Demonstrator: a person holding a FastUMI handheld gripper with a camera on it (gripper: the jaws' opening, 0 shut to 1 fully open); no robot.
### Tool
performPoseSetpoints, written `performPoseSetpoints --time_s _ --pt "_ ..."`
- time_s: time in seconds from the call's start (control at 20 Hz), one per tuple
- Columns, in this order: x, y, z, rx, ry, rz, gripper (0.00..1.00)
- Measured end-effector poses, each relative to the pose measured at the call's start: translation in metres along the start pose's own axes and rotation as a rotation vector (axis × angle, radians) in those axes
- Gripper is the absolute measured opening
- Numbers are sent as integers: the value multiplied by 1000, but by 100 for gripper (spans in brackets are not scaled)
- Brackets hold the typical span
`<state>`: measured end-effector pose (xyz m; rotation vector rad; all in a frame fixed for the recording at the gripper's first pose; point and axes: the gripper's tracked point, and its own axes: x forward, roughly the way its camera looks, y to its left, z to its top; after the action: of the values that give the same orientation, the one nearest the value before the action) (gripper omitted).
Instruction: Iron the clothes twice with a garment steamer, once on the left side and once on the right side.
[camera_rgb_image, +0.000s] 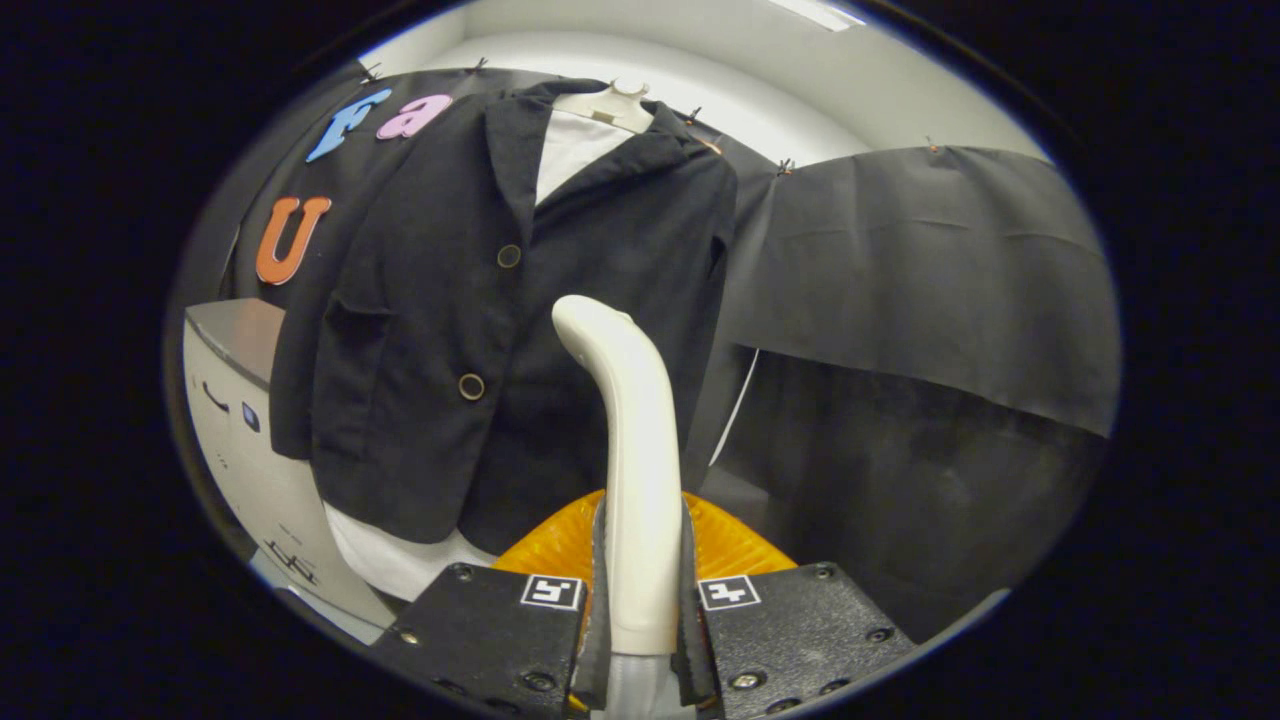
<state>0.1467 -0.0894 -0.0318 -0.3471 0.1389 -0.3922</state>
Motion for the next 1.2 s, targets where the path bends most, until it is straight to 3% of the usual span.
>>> performPoseSetpoints --time_s 0.7,1.2 --pt "-15 33 -124 -60 243 47 29" --pt "-33 49 -165 -103 331 71 29"
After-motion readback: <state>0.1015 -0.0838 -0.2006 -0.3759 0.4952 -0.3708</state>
